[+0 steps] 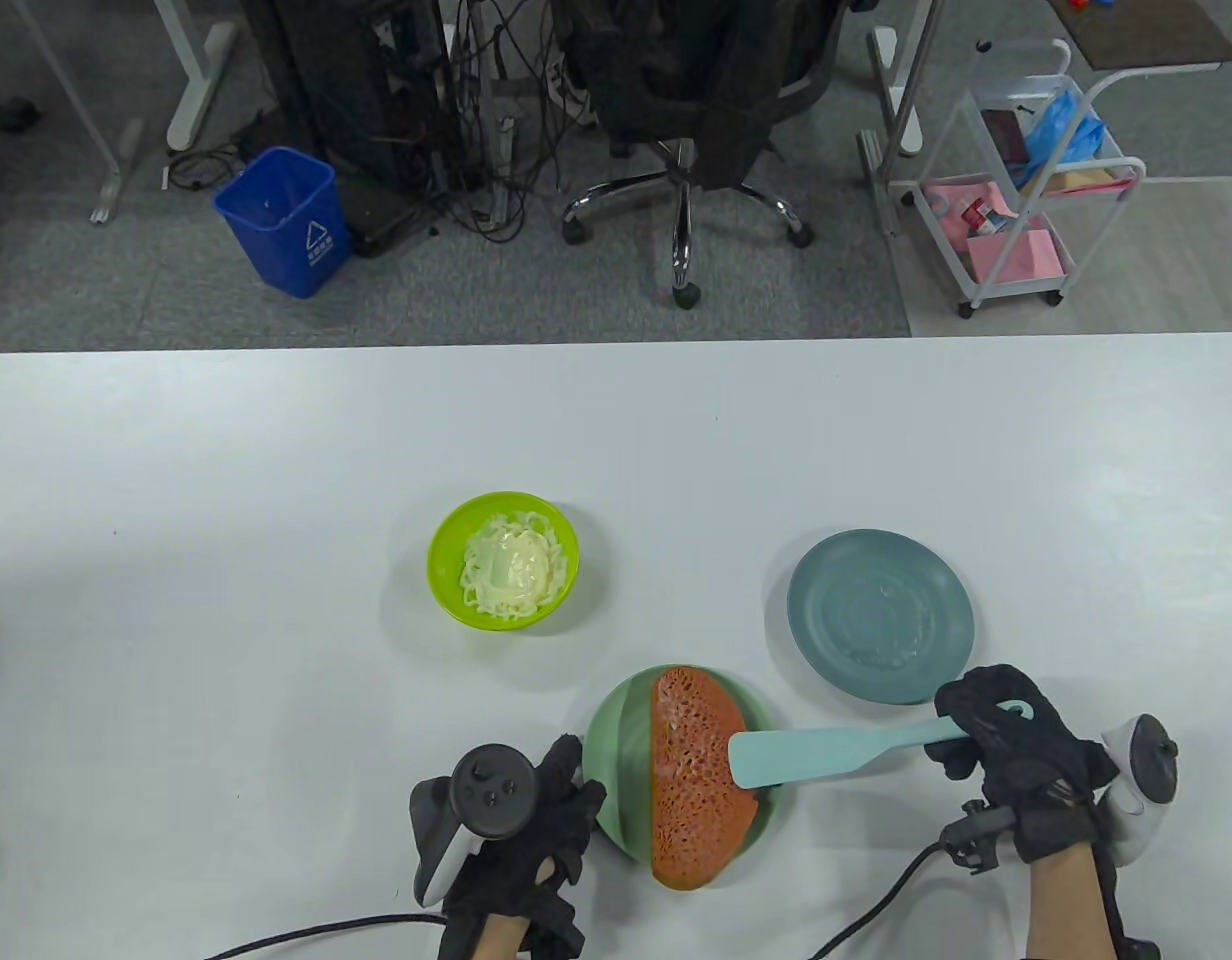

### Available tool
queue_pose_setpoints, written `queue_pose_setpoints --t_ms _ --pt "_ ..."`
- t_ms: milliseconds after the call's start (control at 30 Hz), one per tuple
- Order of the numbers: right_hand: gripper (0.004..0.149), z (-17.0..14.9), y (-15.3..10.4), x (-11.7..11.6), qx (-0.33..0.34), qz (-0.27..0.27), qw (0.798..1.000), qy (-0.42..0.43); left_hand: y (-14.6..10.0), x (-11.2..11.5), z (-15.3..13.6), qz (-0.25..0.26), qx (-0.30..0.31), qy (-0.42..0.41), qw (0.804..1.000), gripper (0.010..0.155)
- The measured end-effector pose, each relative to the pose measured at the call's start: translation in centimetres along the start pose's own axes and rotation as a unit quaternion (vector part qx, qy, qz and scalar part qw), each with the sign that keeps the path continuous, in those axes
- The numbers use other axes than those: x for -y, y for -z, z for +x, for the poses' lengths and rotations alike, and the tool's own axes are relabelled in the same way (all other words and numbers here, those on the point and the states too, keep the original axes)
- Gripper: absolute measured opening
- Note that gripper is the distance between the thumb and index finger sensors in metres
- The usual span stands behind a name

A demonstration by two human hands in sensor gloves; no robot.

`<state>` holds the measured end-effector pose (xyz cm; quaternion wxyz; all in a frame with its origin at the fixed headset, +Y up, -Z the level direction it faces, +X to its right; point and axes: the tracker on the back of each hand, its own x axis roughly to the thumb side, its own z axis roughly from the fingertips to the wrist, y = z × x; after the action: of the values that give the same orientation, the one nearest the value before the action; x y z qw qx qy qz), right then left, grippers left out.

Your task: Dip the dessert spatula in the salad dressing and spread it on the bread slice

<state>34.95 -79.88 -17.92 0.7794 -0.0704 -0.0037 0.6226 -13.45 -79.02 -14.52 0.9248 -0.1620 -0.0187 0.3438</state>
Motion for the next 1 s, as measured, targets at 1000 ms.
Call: queue_pose_setpoints --t_ms 1000 --pt "0.033 0.6 -1.8 -7.7 0.052 0.057 0.996 -0.040 0.0 0.0 0.0 0.002 0.000 0.002 1.000 0.062"
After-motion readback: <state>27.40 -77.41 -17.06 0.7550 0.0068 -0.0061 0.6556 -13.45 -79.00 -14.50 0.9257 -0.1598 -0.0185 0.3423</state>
